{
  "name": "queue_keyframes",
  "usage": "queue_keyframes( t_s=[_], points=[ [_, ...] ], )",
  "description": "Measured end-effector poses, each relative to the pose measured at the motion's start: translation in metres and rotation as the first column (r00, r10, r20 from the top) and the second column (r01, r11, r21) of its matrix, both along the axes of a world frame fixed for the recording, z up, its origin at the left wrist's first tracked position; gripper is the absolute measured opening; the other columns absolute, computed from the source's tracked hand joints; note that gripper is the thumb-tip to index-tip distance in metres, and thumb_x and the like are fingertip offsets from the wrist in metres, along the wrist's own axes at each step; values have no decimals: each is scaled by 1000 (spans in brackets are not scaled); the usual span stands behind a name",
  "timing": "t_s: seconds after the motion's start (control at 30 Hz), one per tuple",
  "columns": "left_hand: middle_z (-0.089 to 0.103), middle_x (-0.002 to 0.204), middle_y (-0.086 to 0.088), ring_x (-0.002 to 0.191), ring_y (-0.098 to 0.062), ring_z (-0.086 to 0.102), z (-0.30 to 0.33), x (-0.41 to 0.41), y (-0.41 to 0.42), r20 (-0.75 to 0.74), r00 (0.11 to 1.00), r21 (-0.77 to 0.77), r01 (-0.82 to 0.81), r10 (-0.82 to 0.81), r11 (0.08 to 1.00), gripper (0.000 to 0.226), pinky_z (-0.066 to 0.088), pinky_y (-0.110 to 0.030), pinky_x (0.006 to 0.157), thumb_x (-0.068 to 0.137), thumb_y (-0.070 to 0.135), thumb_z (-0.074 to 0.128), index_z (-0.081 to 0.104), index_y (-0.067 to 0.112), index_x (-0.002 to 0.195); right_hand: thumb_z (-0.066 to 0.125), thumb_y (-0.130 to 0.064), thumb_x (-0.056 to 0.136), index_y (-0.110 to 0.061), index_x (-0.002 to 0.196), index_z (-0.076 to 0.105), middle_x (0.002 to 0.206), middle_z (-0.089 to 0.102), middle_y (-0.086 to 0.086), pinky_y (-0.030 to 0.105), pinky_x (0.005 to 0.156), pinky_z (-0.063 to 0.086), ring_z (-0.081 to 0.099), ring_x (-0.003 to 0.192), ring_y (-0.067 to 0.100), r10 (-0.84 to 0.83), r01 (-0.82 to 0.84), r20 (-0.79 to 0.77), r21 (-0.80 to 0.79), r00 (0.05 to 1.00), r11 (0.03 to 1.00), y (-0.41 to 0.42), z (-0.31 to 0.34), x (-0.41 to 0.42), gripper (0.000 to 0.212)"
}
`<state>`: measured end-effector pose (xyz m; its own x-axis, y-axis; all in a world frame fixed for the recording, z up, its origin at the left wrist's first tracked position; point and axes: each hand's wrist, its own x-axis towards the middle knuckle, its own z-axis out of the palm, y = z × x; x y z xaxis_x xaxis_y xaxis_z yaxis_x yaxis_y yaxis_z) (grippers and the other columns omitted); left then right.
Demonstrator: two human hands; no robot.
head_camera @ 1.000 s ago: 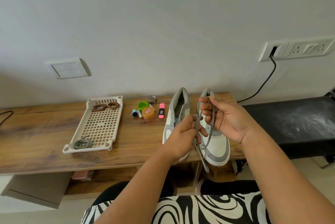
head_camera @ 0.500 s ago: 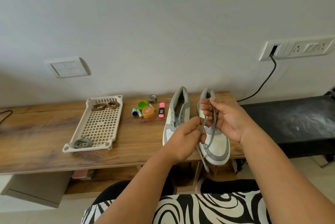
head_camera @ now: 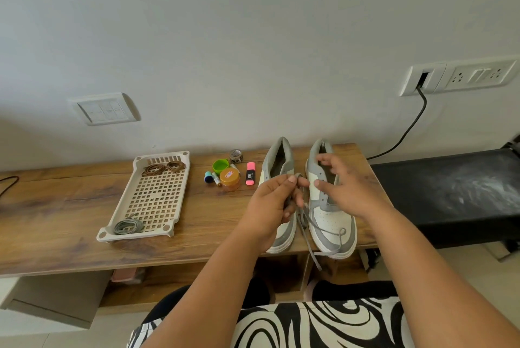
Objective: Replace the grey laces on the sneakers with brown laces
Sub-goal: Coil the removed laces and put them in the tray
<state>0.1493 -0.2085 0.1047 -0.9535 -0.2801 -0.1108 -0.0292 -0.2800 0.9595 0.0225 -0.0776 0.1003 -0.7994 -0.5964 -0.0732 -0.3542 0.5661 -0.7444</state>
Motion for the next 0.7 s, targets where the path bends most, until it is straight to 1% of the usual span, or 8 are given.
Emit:
queue_keyframes(
  t_s=[0.03, 0.1, 0.23, 0.33, 0.4, 0.47, 0.57, 0.7],
  points=[
    [57, 62, 0, 42, -6, 30, 1, 0, -1, 4, 1000, 52, -14, 14, 999, 27, 25, -14, 41, 105, 19, 41, 65, 6, 100, 64, -23, 94, -39, 130, 51, 134, 52, -16, 34, 106, 38, 45, 129, 4, 102, -90, 80, -139, 992, 986, -3, 3, 4, 42],
    [56, 62, 0, 41, -5, 29, 1, 0, -3, 6, 1000, 144, -21, 20, 989, 27, 23, -14, 39, 105, 20, 42, 65, 7, 98, 65, -19, 93, -37, 118, 62, 119, 63, -21, 30, 103, 45, 55, 114, -4, 222, -188, 105, -262, 969, 947, -11, 7, 15, 31],
    [53, 62, 1, 40, -4, 28, 3, 0, -6, 2, 1000, 250, -6, 6, 968, 27, 20, -14, 37, 104, 20, 42, 66, 8, 97, 56, -13, 97, -29, 107, 68, 96, 70, -12, 33, 82, 56, 67, 86, 10, 188, -199, -64, -289, 980, 937, -23, 2, 30, 22],
    [53, 63, 2, 40, -3, 29, 4, 0, -7, -5, 1000, 314, -23, 26, 949, 26, 18, -14, 38, 103, 19, 42, 65, 8, 96, 50, -23, 101, -31, 110, 67, 86, 69, 0, 30, 65, 48, 61, 71, 11, 147, -183, -172, -212, 974, 960, -27, -1, 32, 21],
    [55, 65, 2, 41, -3, 33, 3, -1, -9, -23, 998, 354, -40, 51, 934, 25, 21, -13, 37, 103, 20, 43, 64, 8, 97, 47, -26, 102, -33, 117, 64, 84, 67, -6, 19, 60, 42, 60, 70, 1, 171, -199, -160, -178, 972, 964, -26, -1, 31, 23],
    [60, 68, 2, 42, -3, 39, 5, -1, -8, -36, 995, 363, -76, 96, 929, 26, 26, -12, 35, 103, 19, 42, 64, 5, 105, 46, -27, 103, -34, 127, 57, 90, 66, -14, 10, 65, 42, 60, 78, -9, 227, -242, -132, -114, 965, 963, -25, 0, 32, 27],
    [68, 75, 0, 48, -5, 51, 6, -1, -8, -48, 986, 368, -133, 162, 920, 27, 36, -13, 37, 103, 15, 43, 63, 0, 113, 41, -23, 104, -28, 137, 37, 92, 66, -13, 21, 75, 51, 66, 85, -1, 275, -283, -115, -64, 955, 957, -27, -1, 36, 34],
    [73, 98, -5, 69, -8, 65, 4, -1, -9, -59, 973, 267, -200, 223, 943, 31, 47, -20, 57, 104, 14, 42, 58, 7, 130, 37, -20, 105, -30, 127, 41, 99, 67, -8, 18, 71, 52, 69, 76, 0, 323, -329, -85, -72, 943, 942, -30, 2, 42, 25]
  ],
)
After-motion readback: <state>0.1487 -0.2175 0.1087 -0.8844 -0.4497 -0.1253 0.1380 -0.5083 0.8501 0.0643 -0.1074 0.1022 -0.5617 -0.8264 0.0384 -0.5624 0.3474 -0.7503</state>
